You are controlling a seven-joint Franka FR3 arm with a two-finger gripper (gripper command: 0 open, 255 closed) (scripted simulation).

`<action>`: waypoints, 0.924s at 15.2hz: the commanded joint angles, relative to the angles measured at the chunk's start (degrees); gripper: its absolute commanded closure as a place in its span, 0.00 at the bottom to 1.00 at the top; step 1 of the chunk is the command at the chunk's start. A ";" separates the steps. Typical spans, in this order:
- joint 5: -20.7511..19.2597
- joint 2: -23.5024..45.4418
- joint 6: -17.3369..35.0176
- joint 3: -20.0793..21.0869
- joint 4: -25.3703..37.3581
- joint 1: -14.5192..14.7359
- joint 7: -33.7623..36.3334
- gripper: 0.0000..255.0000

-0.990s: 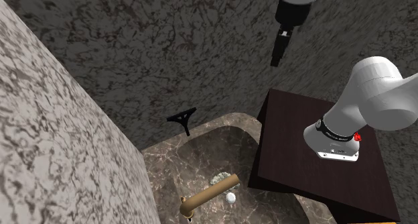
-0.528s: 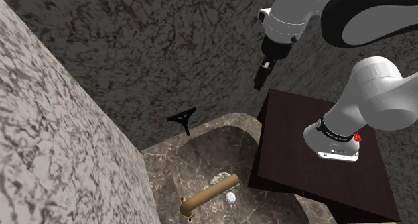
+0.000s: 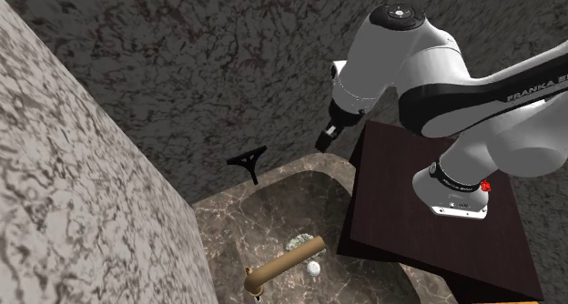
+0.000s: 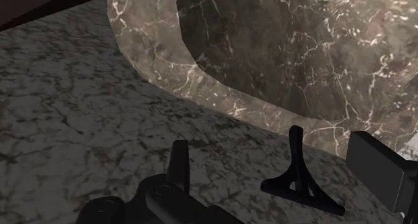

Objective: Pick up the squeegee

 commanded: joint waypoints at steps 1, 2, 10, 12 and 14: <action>-1.71 5.08 6.49 3.43 -0.12 -1.72 5.20 0.00; -3.10 7.50 9.17 5.26 0.09 -2.94 8.01 0.00; -39.52 31.43 21.32 21.00 8.72 -19.58 48.02 0.00; -52.39 38.51 19.60 19.74 13.09 -18.78 60.35 0.00; -61.44 44.69 17.49 16.64 17.52 -15.56 69.58 0.00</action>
